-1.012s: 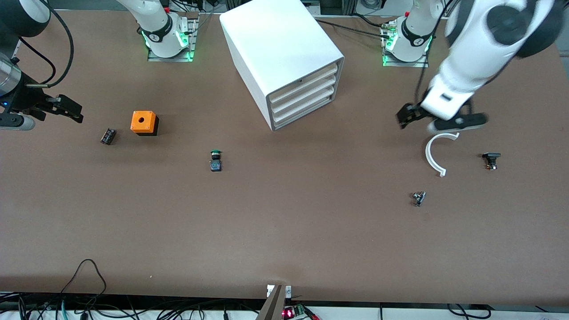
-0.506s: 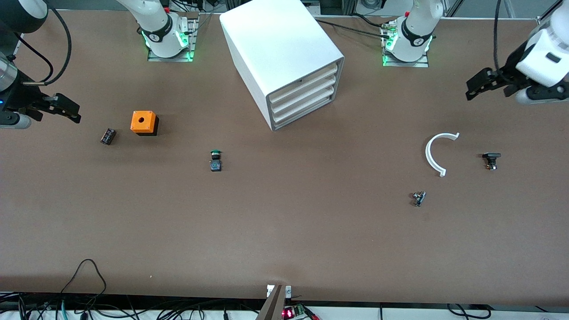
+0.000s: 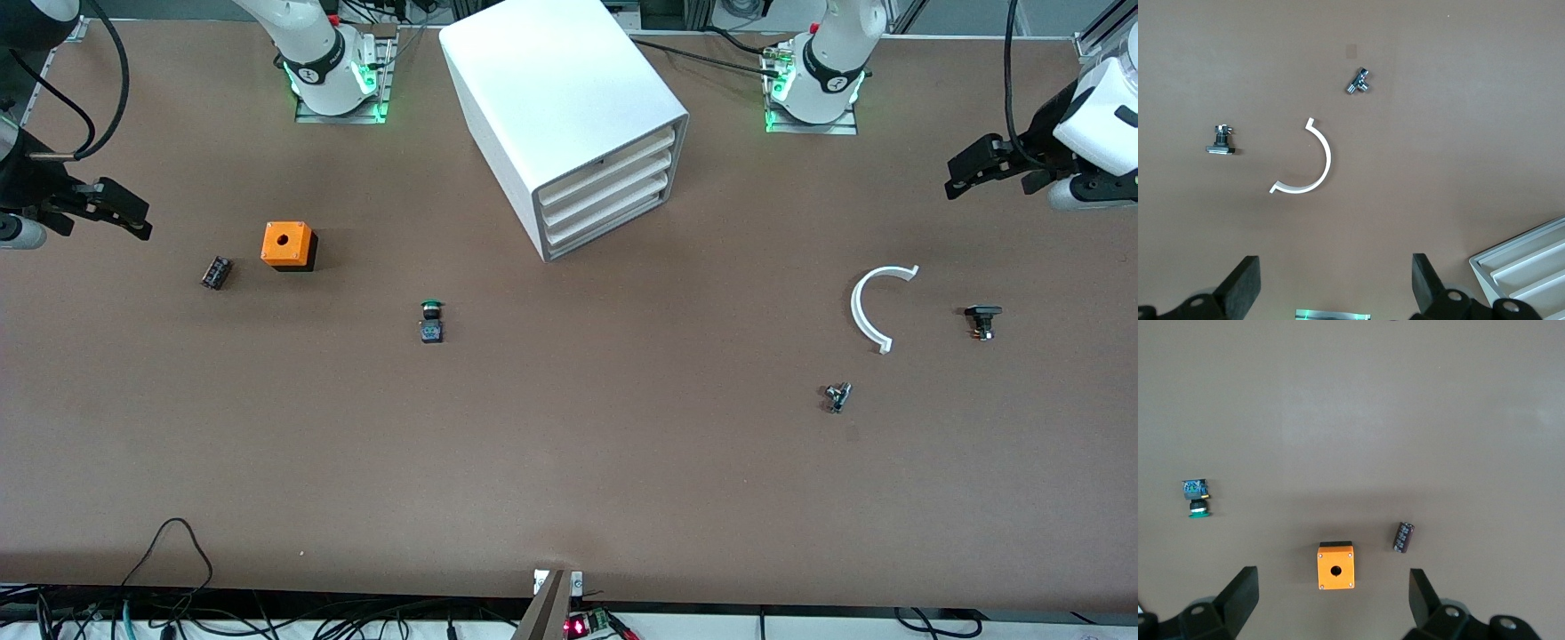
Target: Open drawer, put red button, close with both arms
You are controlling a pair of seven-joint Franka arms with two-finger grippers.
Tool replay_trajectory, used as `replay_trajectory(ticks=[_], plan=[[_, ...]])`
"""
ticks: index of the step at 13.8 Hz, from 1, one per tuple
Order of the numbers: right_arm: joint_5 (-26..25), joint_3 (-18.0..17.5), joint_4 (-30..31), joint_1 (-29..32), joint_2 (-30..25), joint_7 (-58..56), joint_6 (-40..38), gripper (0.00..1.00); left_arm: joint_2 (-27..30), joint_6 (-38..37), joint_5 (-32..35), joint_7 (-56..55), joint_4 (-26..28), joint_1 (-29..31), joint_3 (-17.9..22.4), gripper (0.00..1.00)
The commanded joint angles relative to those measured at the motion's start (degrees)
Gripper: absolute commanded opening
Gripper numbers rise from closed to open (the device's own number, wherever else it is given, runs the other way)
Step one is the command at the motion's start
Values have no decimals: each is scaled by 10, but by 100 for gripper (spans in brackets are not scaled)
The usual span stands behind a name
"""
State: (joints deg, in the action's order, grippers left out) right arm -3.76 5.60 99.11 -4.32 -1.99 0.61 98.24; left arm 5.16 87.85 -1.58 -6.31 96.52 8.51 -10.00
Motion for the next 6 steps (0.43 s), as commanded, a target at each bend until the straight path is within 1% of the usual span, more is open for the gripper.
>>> replay_trajectory(ticks=[1, 2, 6], plan=[[7, -2, -10, 5, -2, -27, -14, 100, -19, -15, 1, 11, -37, -5, 0, 100], [7, -2, -10, 5, -1, -43, -14, 100, -18, -15, 1, 11, -37, -6, 0, 100], [9, -1, -11, 5, -1, -40, -14, 100, -19, -15, 1, 12, -37, -4, 2, 100]])
